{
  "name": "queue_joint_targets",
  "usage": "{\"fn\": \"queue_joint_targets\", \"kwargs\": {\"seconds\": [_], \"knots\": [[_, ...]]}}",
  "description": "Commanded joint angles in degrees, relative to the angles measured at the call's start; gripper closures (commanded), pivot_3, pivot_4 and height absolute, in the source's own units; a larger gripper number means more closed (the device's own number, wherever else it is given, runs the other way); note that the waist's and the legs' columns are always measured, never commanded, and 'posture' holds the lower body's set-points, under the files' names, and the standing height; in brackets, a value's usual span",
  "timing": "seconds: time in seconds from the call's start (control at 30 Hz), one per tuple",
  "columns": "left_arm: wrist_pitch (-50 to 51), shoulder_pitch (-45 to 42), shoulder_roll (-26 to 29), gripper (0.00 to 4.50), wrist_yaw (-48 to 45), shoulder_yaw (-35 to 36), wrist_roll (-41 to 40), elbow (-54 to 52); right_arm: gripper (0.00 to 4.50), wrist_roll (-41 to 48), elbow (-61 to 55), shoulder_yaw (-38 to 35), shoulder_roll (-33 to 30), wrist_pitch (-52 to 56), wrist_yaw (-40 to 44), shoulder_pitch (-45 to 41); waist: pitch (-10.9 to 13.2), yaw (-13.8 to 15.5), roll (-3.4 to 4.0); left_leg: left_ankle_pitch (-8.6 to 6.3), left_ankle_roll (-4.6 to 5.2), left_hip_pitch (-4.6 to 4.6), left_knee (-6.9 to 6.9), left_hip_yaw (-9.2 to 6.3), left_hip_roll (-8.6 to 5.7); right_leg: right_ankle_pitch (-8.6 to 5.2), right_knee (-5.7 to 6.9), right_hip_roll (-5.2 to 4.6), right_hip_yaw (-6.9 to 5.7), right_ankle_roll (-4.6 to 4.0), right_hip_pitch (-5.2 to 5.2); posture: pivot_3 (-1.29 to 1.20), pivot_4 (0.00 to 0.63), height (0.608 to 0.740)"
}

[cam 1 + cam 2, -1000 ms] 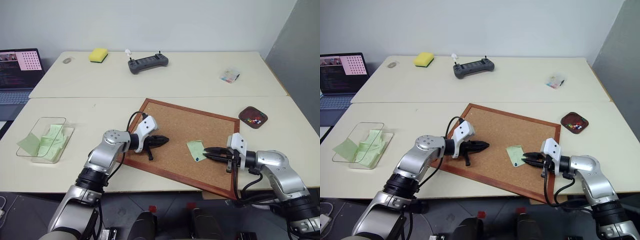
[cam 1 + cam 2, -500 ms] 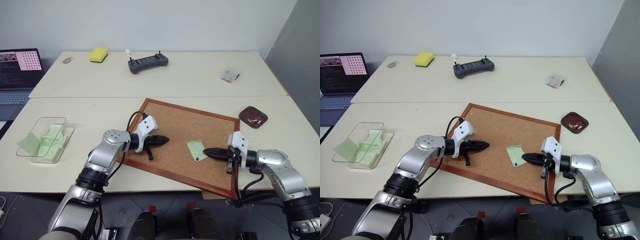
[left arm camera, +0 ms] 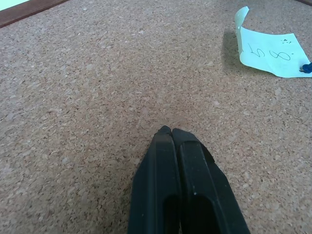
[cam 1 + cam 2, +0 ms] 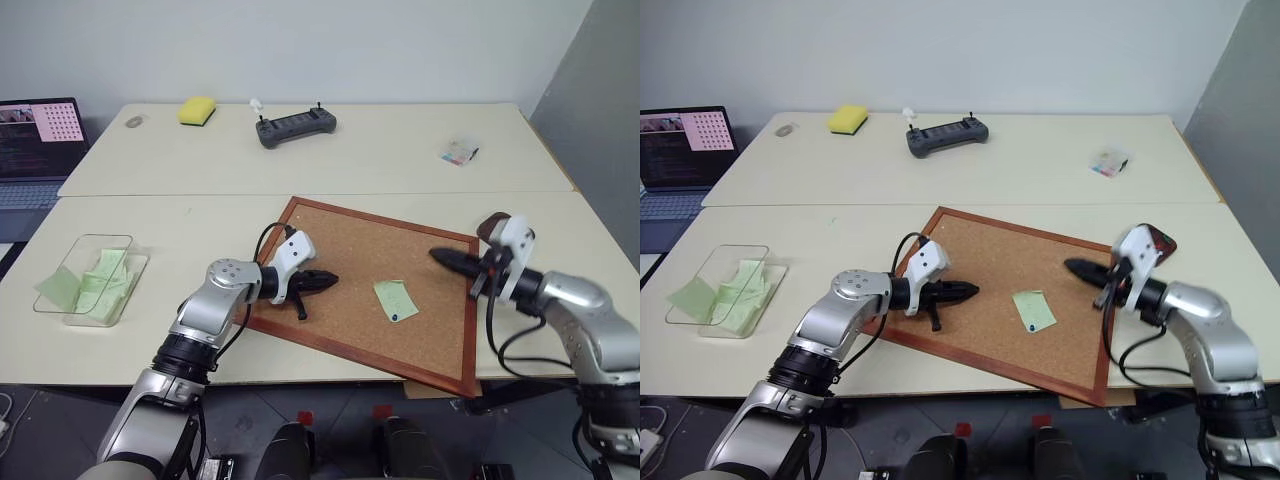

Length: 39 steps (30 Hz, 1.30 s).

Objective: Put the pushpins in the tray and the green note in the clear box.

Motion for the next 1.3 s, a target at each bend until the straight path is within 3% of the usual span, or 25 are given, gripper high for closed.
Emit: {"fn": "queue_joint_targets", "kwargs": {"seconds": [0.03,0.17,0.47,0.5,0.77,0.87,1.0,1.17,1.3], "knots": [[-0.28,0.53,-0.29,4.5,-0.78,-1.91,1.11,0.92,4.49,-4.45,11.04,-4.03,-0.77,-0.02,-10.12,-7.08,0.0,-0.02,0.0,0.0,0.0,0.0,0.0,0.04,0.01,0.0,0.0,0.01,-0.02,0.0,0.01,0.0,0.15,0.74],[-0.7,0.39,-0.36,4.5,-0.93,-2.02,1.17,1.35,4.49,-8.68,24.01,-3.74,-1.07,-1.77,-14.85,-14.3,-0.01,0.07,0.02,0.0,0.0,-0.02,-0.08,0.11,0.04,-0.02,0.01,0.02,-0.07,-0.05,-0.03,0.0,0.15,0.74],[-0.48,0.62,-0.16,4.5,-1.03,-1.67,1.13,0.99,4.49,-13.47,42.24,-2.0,-0.33,-8.48,-16.4,-22.5,-0.03,-0.07,0.05,-0.01,0.01,-0.05,-0.05,0.32,-0.01,-0.01,-0.01,-0.02,0.07,-0.04,-0.06,0.0,0.15,0.74],[-0.38,0.74,-0.1,4.5,-1.01,-1.63,1.1,0.82,4.06,-13.87,43.92,-1.97,-0.31,-9.5,-16.69,-23.19,-0.03,-0.06,0.05,-0.01,0.02,-0.04,-0.05,0.34,0.0,-0.01,-0.01,-0.02,0.09,-0.04,-0.06,0.0,0.15,0.74],[0.42,1.21,0.4,4.5,-0.88,-1.18,0.93,-0.15,2.52,-15.6,50.24,-1.5,-0.12,-12.8,-16.99,-25.18,-0.03,-0.1,0.05,-0.01,0.01,-0.04,-0.06,0.34,0.01,-0.01,0.0,-0.02,0.08,-0.05,-0.06,0.0,0.15,0.74],[0.56,1.21,0.48,4.5,-0.87,-1.09,0.92,-0.19,1.73,-15.9,50.44,-1.69,-0.07,-13.23,-16.75,-25.02,-0.03,-0.15,0.05,-0.01,0.01,-0.04,-0.06,0.34,0.01,-0.01,0.0,-0.02,0.08,-0.05,-0.06,0.0,0.15,0.74],[0.74,1.35,0.54,4.5,-0.88,-1.11,0.88,-0.54,1.02,-14.98,48.03,-2.6,-0.66,-13.02,-15.53,-23.81,-0.03,-0.18,0.05,-0.01,0.01,-0.04,-0.06,0.34,0.02,-0.01,0.0,-0.01,0.08,-0.05,-0.07,0.0,0.15,0.74],[1.02,1.47,0.47,4.5,-0.93,-1.21,0.82,-0.95,0.01,-8.94,31.45,-4.46,-1.28,-8.89,-7.83,-16.3,-0.03,-0.12,0.05,-0.01,0.01,-0.06,-0.07,0.31,0.03,-0.01,-0.01,-0.01,0.07,-0.05,-0.08,0.0,0.15,0.74],[0.96,1.35,0.36,4.5,-1.04,-1.32,0.89,-0.69,0.01,-2.83,10.96,-2.92,-2.08,-3.25,0.23,-5.3,-0.03,-0.09,0.06,-0.02,0.01,-0.12,-0.1,0.21,0.02,-0.02,-0.03,-0.01,0.02,-0.04,-0.09,0.0,0.15,0.74]]}}
